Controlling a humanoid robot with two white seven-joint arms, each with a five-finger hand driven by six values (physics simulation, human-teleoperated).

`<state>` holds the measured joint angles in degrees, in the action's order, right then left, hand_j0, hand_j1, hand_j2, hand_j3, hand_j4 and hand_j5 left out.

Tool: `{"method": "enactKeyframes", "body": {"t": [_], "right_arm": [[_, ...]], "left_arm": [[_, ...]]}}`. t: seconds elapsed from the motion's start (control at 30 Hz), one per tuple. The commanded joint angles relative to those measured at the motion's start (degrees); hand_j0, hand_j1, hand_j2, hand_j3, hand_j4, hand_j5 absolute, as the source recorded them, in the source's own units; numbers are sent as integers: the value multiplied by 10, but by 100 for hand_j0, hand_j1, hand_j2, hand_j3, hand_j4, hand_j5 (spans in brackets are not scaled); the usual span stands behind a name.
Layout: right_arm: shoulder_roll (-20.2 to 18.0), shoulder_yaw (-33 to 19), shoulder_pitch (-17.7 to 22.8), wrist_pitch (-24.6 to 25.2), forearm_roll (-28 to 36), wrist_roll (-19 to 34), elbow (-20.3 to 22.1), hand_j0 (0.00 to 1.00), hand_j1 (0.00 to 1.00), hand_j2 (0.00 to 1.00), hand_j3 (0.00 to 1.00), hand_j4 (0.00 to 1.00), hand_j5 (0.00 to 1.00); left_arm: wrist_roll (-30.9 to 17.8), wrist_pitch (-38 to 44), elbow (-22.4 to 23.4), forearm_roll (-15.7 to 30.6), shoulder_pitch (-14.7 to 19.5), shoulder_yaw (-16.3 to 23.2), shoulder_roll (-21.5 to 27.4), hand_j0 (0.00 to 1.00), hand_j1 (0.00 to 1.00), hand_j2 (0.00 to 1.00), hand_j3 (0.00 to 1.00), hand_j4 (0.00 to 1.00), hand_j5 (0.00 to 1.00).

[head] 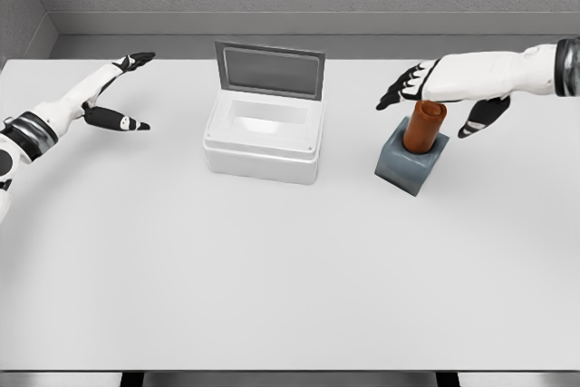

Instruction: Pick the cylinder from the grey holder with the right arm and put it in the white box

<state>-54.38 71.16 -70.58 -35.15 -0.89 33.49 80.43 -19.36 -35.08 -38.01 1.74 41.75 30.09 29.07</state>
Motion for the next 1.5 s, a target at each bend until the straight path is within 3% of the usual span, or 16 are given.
{"method": "enactKeyframes", "body": {"t": [0.0, 0.17, 1.47], "right_arm": [[9, -1, 0, 1, -2, 0, -11, 100, 100, 100, 100, 100, 100], [20, -2, 1, 1, -1, 0, -37, 100, 100, 100, 100, 100, 100], [44, 10, 15, 1, -4, 1, -79, 100, 100, 100, 100, 100, 100]], "left_arm": [[-1, 1, 0, 5, 0, -1, 0, 100, 100, 100, 100, 100, 100], [-1, 1, 0, 4, 0, -1, 0, 100, 100, 100, 100, 100, 100], [-1, 1, 0, 5, -1, -1, -1, 100, 100, 100, 100, 100, 100]]}}
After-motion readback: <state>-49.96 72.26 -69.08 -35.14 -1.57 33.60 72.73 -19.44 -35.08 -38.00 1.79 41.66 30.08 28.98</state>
